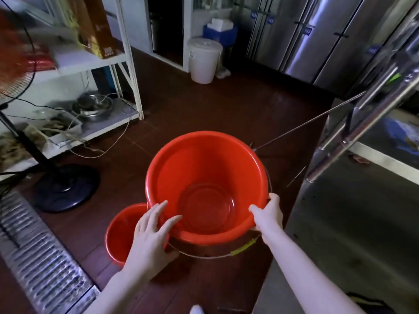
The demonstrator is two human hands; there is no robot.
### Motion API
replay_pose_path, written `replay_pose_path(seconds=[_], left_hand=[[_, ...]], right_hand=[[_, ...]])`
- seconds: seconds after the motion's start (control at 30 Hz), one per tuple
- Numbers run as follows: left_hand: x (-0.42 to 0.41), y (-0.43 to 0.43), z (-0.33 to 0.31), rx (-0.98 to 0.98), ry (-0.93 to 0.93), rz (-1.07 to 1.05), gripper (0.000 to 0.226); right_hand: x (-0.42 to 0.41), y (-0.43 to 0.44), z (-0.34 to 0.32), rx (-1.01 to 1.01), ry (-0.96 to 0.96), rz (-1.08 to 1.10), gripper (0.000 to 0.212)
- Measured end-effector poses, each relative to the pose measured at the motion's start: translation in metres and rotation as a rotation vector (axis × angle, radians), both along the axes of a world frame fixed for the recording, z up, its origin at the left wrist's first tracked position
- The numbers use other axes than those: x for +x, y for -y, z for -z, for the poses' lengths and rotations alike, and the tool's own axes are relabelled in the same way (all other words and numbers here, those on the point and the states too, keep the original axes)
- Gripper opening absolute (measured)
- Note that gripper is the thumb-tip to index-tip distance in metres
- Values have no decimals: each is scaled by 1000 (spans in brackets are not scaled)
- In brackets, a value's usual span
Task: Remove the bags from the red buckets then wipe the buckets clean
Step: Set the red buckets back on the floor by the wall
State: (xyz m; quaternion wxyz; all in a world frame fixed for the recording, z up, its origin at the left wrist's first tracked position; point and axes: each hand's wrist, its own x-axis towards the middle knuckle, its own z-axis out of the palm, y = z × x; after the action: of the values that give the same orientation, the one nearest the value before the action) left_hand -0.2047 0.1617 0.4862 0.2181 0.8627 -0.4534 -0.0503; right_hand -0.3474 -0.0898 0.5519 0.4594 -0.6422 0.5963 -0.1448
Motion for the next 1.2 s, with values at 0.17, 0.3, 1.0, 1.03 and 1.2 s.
replay_pose_path(seconds=[0.17, 0.3, 1.0, 1.03, 1.2], left_hand=[[41, 25, 20, -126, -389, -299, 96], [92, 66, 36, -167, -536, -529, 85], [220, 190, 303, -86, -951, -654, 69], [223, 194, 323, -73, -955, -646, 69], [239, 215, 422, 18, -966, -607, 68]], right_hand=[[34, 32, 31, -16, -5, -30, 55], [62, 65, 68, 30, 9, -44, 59], [122, 154, 340, 271, -171, 140, 77], [123, 157, 362, 264, -187, 146, 77], [129, 180, 470, 237, -228, 174, 67]])
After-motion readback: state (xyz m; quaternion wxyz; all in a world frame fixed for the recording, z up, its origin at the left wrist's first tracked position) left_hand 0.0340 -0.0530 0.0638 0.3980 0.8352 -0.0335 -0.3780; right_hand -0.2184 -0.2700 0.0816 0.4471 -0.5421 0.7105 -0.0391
